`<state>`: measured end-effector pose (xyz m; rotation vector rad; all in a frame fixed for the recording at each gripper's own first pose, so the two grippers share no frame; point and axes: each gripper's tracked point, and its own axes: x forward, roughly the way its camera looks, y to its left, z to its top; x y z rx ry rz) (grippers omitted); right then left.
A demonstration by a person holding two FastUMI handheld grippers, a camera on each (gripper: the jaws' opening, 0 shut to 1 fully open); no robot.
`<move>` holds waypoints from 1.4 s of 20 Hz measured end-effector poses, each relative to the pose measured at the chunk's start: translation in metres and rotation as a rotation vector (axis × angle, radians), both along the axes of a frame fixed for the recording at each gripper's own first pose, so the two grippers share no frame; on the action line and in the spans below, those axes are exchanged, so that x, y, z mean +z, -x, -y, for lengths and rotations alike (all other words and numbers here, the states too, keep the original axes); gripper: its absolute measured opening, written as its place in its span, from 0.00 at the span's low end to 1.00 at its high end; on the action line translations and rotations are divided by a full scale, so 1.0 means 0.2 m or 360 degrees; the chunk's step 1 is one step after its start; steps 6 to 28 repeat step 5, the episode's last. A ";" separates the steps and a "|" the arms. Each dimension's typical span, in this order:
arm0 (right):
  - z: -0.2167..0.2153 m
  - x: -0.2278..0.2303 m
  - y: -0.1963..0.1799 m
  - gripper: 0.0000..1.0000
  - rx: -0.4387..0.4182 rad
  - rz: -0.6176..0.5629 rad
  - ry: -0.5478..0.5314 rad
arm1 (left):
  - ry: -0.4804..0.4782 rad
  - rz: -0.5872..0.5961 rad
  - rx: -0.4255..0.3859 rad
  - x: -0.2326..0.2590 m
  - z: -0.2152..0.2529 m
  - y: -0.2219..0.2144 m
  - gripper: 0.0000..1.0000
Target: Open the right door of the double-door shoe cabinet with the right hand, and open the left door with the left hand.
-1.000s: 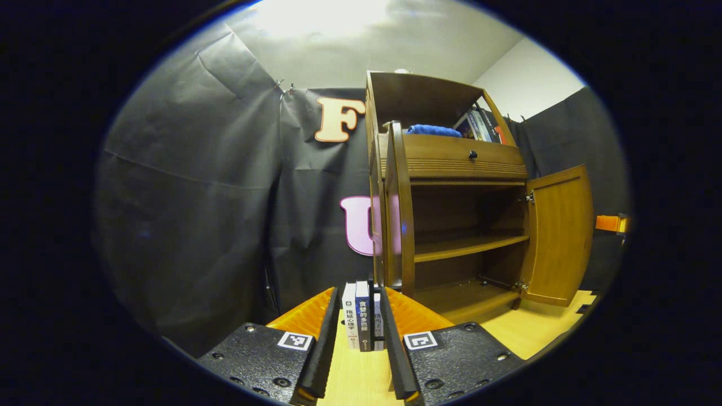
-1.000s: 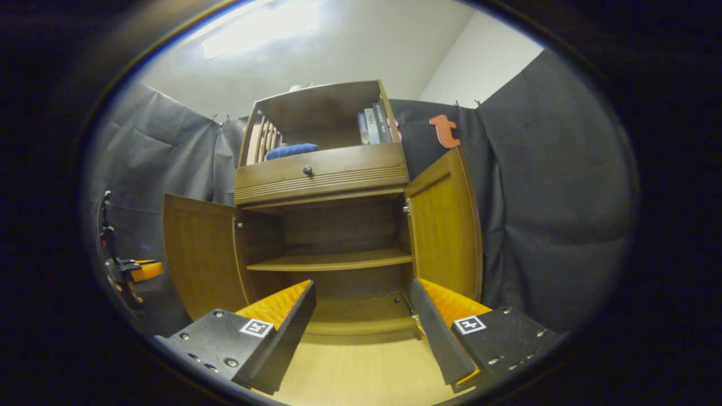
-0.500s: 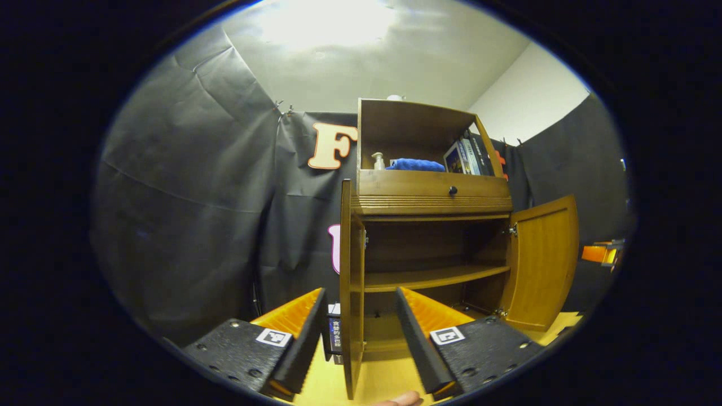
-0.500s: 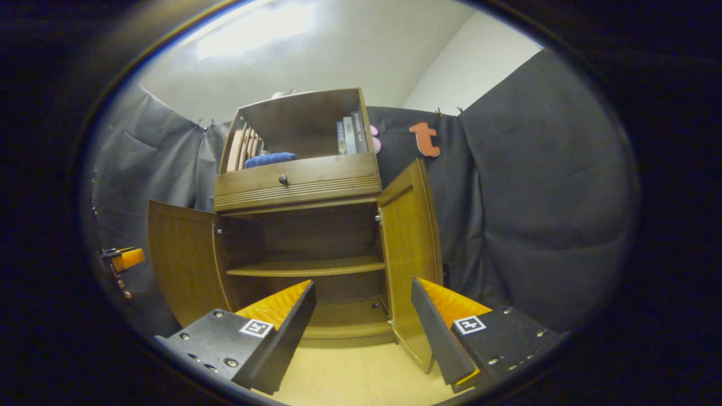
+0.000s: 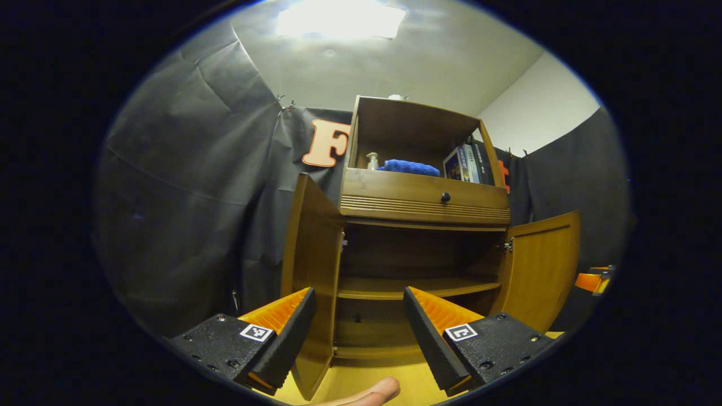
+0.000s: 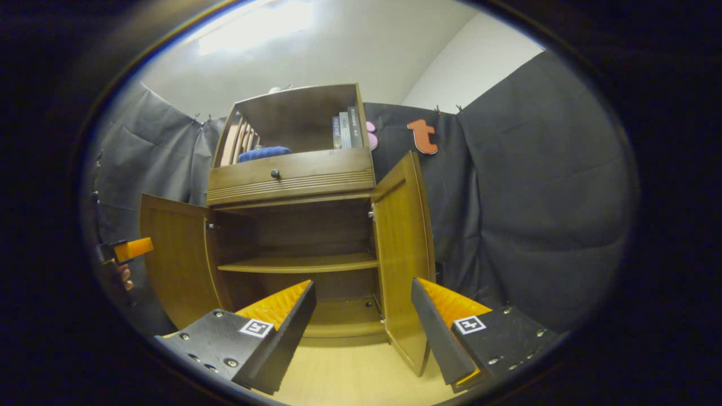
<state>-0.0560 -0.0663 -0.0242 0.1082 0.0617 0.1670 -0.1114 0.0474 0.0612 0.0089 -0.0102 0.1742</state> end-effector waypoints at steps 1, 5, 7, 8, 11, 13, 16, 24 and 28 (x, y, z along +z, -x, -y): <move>-0.01 -0.01 -0.02 1.00 0.0000 -0.0002 -0.0004 | 0.0000 -0.0013 -0.0031 -0.02 0.05 -0.03 0.92; -0.03 -0.05 -0.12 1.00 0.0010 -0.0006 -0.0034 | -0.0018 -0.0069 -0.0113 -0.13 0.23 -0.15 0.92; -0.03 -0.05 -0.12 1.00 0.0010 -0.0006 -0.0034 | -0.0018 -0.0069 -0.0113 -0.13 0.23 -0.15 0.92; -0.03 -0.05 -0.12 1.00 0.0010 -0.0006 -0.0034 | -0.0018 -0.0069 -0.0113 -0.13 0.23 -0.15 0.92; -0.03 -0.05 -0.12 1.00 0.0010 -0.0006 -0.0034 | -0.0018 -0.0069 -0.0113 -0.13 0.23 -0.15 0.92; -0.03 -0.05 -0.12 1.00 0.0010 -0.0006 -0.0034 | -0.0018 -0.0069 -0.0113 -0.13 0.23 -0.15 0.92; -0.03 -0.05 -0.12 1.00 0.0010 -0.0006 -0.0034 | -0.0018 -0.0069 -0.0113 -0.13 0.23 -0.15 0.92; -0.03 -0.05 -0.12 1.00 0.0010 -0.0006 -0.0034 | -0.0018 -0.0069 -0.0113 -0.13 0.23 -0.15 0.92; -0.03 -0.05 -0.12 1.00 0.0010 -0.0006 -0.0034 | -0.0018 -0.0069 -0.0113 -0.13 0.23 -0.15 0.92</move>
